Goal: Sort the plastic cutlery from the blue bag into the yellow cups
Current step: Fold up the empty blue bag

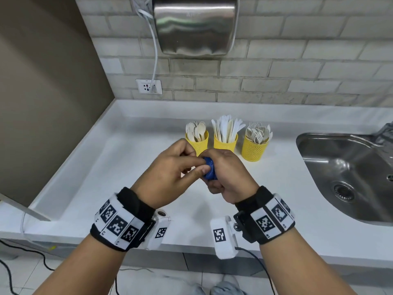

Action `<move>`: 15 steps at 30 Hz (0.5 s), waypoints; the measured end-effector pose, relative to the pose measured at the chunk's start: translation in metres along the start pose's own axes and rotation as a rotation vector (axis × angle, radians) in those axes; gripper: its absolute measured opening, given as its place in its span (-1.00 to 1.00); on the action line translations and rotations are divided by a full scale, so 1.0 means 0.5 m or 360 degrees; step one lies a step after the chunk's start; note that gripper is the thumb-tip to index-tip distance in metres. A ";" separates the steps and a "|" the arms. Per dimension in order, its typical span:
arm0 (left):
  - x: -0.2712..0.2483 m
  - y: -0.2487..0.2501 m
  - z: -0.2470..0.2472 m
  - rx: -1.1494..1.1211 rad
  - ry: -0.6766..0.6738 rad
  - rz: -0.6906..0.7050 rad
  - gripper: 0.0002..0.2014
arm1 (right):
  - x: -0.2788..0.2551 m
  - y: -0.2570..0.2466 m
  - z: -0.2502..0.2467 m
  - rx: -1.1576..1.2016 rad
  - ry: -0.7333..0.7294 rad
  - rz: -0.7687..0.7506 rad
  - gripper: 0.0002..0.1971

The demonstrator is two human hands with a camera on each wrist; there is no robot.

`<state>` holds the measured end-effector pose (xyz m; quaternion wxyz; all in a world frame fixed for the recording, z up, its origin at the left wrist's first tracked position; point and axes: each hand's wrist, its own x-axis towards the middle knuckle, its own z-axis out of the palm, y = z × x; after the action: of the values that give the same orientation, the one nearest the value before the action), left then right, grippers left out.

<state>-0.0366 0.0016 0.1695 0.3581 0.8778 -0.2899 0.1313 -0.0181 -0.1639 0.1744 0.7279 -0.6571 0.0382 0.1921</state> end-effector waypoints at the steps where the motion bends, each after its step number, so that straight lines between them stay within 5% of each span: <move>1: 0.001 0.003 -0.001 -0.0010 0.0119 0.0001 -0.85 | 0.000 0.002 0.000 0.0039 0.0017 -0.0007 -0.71; 5: -0.001 0.019 -0.006 -0.0127 0.0141 -0.0049 -0.56 | -0.002 0.010 0.001 0.0109 0.0118 -0.0072 -0.73; 10: -0.002 0.013 -0.001 -0.0117 0.0206 0.0048 -0.81 | -0.012 0.013 0.009 0.0074 0.0025 -0.0105 -0.68; 15: -0.002 0.016 0.008 -0.0050 0.0261 0.0004 -0.84 | -0.015 0.028 0.004 -0.0055 -0.0042 -0.0276 -0.65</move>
<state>-0.0419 -0.0056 0.1705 0.3944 0.8580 -0.2627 0.1985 -0.0302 -0.1631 0.1637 0.7309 -0.6677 -0.0317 0.1377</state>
